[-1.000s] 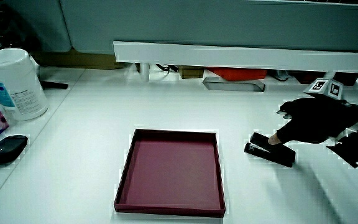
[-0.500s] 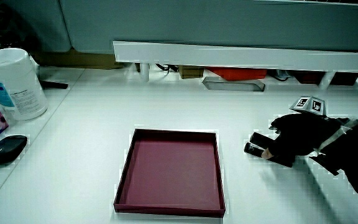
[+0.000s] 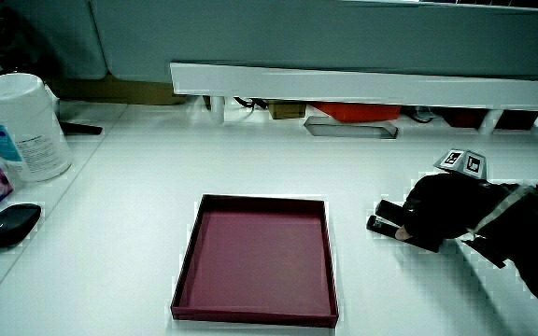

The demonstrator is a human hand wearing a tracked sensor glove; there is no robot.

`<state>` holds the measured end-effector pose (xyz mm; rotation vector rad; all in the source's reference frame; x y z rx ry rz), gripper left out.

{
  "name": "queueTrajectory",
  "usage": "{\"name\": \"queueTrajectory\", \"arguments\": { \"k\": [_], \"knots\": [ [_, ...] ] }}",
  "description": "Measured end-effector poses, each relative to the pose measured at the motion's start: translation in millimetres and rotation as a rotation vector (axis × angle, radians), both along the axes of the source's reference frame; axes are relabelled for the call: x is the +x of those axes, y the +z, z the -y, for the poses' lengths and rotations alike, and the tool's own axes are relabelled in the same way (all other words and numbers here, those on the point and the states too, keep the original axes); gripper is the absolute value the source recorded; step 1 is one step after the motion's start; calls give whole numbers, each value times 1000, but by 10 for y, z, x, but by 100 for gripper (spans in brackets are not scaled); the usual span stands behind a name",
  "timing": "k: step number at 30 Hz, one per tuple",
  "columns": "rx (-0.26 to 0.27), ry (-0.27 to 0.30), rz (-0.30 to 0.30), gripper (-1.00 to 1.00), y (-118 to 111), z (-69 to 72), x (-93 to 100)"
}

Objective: Pick stapper from desk

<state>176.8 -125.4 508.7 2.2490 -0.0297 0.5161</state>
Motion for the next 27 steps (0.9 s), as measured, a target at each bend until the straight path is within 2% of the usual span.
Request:
{"name": "queueTrajectory", "arguments": {
  "k": [4, 6, 8, 11, 12, 17, 21, 27],
  "knots": [
    [13, 3, -13, 80, 12, -6, -12],
    [27, -5, 9, 90, -2, -10, -23],
    [41, -5, -5, 100, -2, -7, -15],
    [47, -14, 7, 100, -31, -10, -21],
    [43, -6, -11, 100, 3, 0, -1],
    [82, -19, 9, 100, -173, 28, -43],
    [113, -34, 17, 100, -348, 70, -148],
    [165, -84, 72, 100, -665, 91, -400]
  ]
}}
